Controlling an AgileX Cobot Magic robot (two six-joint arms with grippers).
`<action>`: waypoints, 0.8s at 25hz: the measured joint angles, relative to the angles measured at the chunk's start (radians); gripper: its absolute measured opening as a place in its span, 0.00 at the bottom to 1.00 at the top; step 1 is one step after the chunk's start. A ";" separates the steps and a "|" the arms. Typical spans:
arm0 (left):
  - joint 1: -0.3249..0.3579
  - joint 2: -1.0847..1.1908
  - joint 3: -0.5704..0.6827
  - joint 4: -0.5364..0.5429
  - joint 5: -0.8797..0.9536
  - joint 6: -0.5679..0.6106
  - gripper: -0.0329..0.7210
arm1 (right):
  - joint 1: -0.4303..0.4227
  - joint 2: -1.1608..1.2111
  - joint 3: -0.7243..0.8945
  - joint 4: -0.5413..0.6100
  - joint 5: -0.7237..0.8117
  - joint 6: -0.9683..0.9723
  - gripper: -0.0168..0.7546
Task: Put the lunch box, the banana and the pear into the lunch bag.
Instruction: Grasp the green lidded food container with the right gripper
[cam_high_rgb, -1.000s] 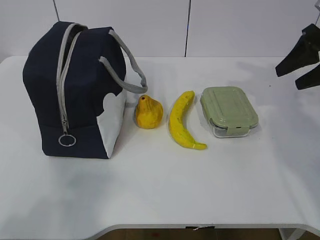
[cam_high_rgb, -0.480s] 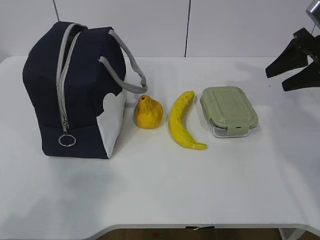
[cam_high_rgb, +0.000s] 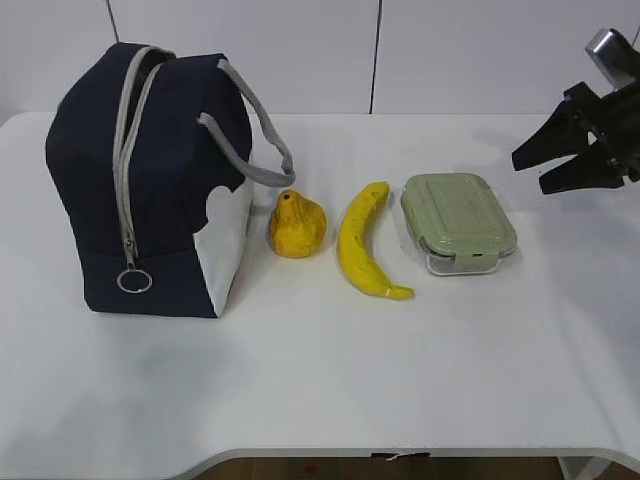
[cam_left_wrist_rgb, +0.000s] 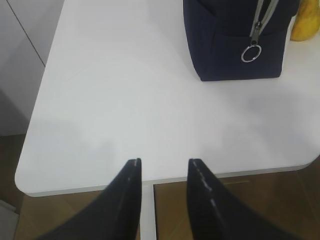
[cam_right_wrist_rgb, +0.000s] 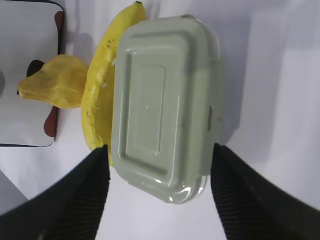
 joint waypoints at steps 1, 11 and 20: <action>0.000 0.000 0.000 0.000 0.000 0.000 0.36 | 0.000 0.014 -0.006 0.012 -0.002 -0.007 0.68; 0.000 0.000 0.000 0.000 0.000 0.000 0.36 | 0.000 0.138 -0.055 0.060 -0.009 -0.056 0.66; 0.000 0.000 0.000 0.000 0.000 0.000 0.36 | 0.000 0.201 -0.057 0.110 -0.013 -0.109 0.63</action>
